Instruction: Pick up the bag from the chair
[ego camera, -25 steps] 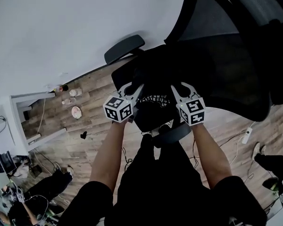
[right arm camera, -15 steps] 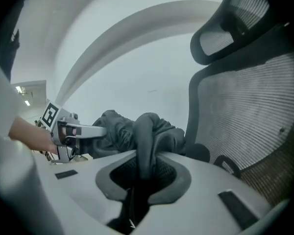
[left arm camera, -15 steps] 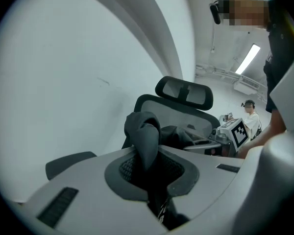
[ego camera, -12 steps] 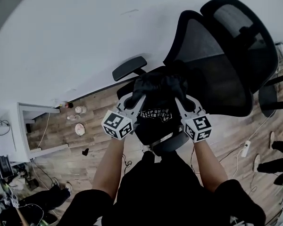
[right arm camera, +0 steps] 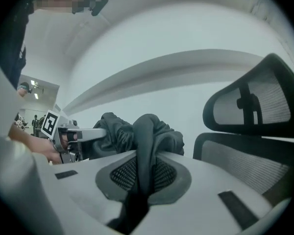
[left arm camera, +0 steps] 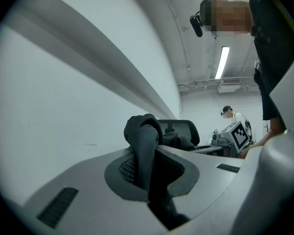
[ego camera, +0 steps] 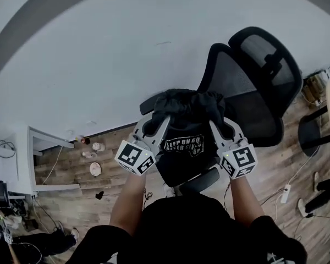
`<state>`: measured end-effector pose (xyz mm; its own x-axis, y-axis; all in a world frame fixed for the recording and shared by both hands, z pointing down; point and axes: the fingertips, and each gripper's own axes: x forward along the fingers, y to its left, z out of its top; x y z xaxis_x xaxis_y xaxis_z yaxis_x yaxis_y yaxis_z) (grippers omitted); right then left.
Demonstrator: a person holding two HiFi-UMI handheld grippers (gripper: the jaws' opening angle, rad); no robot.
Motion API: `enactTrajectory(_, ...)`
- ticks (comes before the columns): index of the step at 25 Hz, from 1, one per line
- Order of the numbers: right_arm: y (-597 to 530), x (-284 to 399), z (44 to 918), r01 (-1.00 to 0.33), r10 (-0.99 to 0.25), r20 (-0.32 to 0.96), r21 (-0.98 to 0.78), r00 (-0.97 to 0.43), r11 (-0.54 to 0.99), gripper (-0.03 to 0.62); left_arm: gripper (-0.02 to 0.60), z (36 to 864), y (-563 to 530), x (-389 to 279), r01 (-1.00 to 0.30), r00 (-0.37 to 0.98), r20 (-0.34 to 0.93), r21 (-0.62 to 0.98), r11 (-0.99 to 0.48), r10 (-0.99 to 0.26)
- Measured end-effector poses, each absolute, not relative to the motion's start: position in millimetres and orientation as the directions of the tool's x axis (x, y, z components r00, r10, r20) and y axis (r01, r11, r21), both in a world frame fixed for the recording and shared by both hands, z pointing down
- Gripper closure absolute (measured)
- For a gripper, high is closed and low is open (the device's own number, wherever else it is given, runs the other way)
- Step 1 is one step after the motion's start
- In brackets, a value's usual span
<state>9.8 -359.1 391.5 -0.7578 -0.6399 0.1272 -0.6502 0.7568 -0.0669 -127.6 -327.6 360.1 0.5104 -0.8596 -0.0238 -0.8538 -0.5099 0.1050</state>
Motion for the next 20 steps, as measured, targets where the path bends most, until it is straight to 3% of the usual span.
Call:
enactTrajectory(9,-357.8,3.8,291.9,-0.651,-0.65,-0.045,0.033,-0.759,0.758,0.537,0.532,261.3,-321.5,-134.2,-0.877,0.479,-0.185,-0.049,-0.479,-0.858)
enactTrajectory(20,-345.2,3.7,205.9,-0.669,-0.639,-0.221,0.099,-0.737,0.737,0.536,0.532,178.5,-306.7,-138.4,-0.892,0.45,-0.317,-0.109,-0.439,-0.835)
